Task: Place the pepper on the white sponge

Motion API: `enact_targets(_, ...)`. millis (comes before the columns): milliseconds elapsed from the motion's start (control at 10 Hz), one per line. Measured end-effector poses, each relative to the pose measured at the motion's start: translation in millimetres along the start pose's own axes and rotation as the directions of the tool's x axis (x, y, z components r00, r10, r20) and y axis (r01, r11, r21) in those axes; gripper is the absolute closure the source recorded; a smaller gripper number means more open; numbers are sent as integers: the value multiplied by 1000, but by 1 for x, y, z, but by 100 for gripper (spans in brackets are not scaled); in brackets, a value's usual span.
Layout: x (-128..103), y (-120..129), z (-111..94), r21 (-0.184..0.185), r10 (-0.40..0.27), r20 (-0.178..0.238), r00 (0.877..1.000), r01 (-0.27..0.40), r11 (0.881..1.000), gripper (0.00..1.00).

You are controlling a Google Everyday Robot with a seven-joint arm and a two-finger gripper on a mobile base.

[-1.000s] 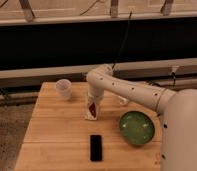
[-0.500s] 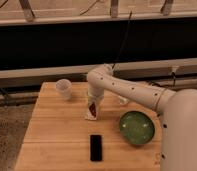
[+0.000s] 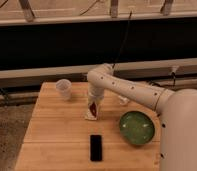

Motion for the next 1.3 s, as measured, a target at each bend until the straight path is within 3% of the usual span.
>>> enact_targets(500,0,1,8,1,-4,22,1000,4,1000,39)
enact_targets(700,0,1,12,7,-7,30,1000,6,1000,23)
enact_targets(1000,0,3,16,14,-3,36,999,3,1000,20)
enact_targets(1300,2,7,9,30,5,15,1000,-5,1000,20)
